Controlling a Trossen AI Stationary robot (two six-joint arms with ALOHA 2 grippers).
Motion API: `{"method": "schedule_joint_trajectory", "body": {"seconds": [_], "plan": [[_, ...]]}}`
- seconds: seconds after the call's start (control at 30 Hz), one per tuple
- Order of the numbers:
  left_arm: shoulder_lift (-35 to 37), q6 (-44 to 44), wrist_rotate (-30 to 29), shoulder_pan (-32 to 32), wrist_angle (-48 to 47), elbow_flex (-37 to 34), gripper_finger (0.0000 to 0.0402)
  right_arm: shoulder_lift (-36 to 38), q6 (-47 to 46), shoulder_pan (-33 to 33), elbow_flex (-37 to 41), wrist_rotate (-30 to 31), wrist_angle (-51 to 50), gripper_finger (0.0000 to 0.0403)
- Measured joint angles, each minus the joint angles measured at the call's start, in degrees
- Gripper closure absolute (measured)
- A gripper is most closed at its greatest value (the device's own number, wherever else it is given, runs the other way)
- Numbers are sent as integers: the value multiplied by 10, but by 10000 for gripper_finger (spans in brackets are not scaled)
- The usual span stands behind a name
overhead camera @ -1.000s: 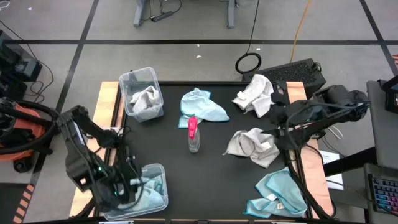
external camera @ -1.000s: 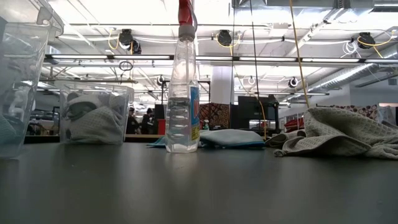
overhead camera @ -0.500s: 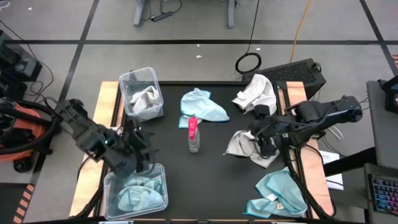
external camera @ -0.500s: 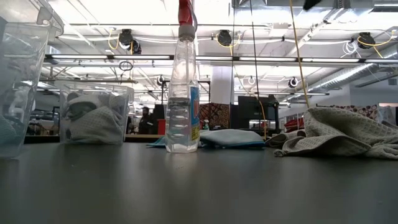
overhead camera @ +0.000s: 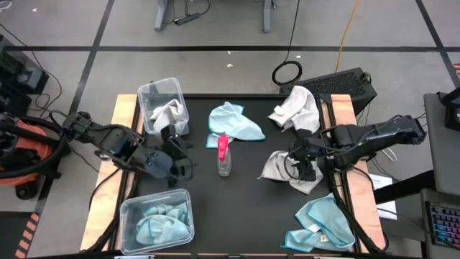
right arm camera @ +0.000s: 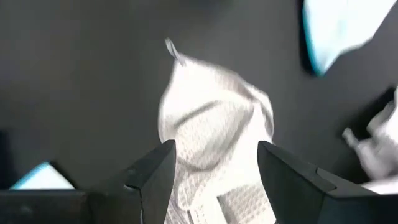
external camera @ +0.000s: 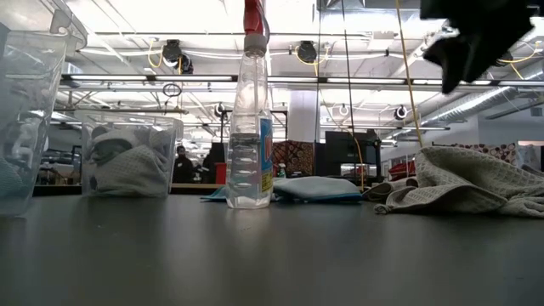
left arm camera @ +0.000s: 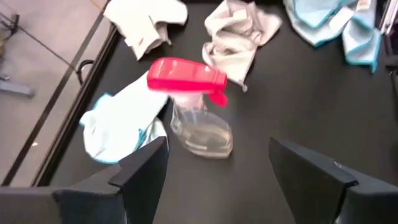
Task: Sort microfiber towel by color & place in baskets
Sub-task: Put the gray towel into the top transparent bin
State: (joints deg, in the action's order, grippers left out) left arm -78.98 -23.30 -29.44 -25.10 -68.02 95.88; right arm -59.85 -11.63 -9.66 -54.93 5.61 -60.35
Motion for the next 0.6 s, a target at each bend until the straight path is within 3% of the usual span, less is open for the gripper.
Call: {"method": "schedule_joint_trajectory", "body": {"seconds": [0.3, 0.6], "plan": [[0, 75, 89, 61, 81, 0, 116, 47, -81, 3, 149, -15, 68, 186], [5, 122, 175, 125, 147, 0, 116, 37, -121, 3, 150, -4, 80, 186]]}}
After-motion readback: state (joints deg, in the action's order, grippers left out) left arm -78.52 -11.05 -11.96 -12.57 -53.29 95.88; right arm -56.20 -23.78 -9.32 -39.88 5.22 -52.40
